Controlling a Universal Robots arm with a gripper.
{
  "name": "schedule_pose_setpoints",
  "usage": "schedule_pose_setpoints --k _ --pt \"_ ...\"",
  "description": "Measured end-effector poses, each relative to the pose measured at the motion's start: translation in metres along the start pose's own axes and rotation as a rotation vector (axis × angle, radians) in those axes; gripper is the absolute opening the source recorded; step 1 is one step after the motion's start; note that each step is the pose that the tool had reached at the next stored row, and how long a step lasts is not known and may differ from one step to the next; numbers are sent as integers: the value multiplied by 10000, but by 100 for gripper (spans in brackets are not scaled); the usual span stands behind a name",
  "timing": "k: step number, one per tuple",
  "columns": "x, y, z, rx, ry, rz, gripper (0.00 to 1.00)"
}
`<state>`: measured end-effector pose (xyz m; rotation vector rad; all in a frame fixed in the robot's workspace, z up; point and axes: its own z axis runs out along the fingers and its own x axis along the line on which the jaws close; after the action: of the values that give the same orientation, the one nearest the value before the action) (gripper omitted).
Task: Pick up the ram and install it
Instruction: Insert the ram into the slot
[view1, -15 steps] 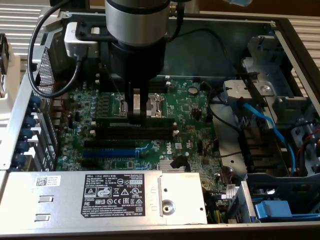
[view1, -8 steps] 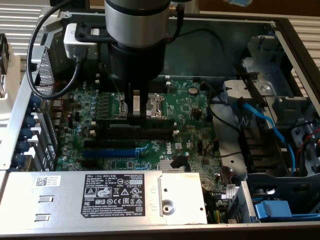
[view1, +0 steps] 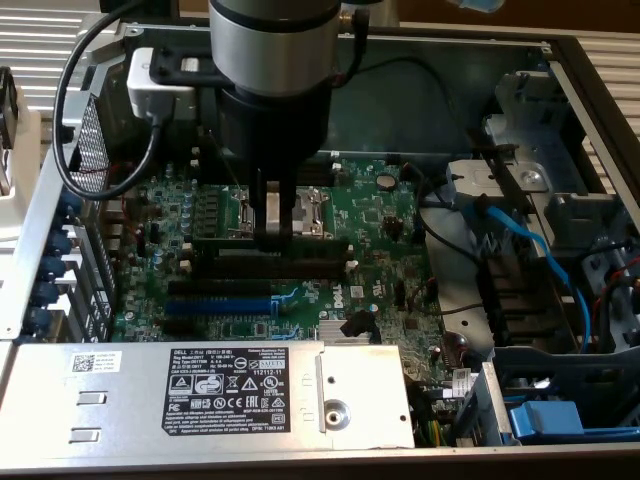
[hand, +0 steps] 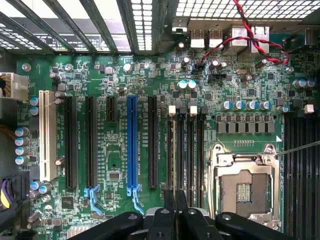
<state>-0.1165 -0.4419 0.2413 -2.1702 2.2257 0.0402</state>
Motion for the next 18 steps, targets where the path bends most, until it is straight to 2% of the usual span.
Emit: schedule_pose_setpoints --k 18 --pt "-4 23 43 0 1 25 12"
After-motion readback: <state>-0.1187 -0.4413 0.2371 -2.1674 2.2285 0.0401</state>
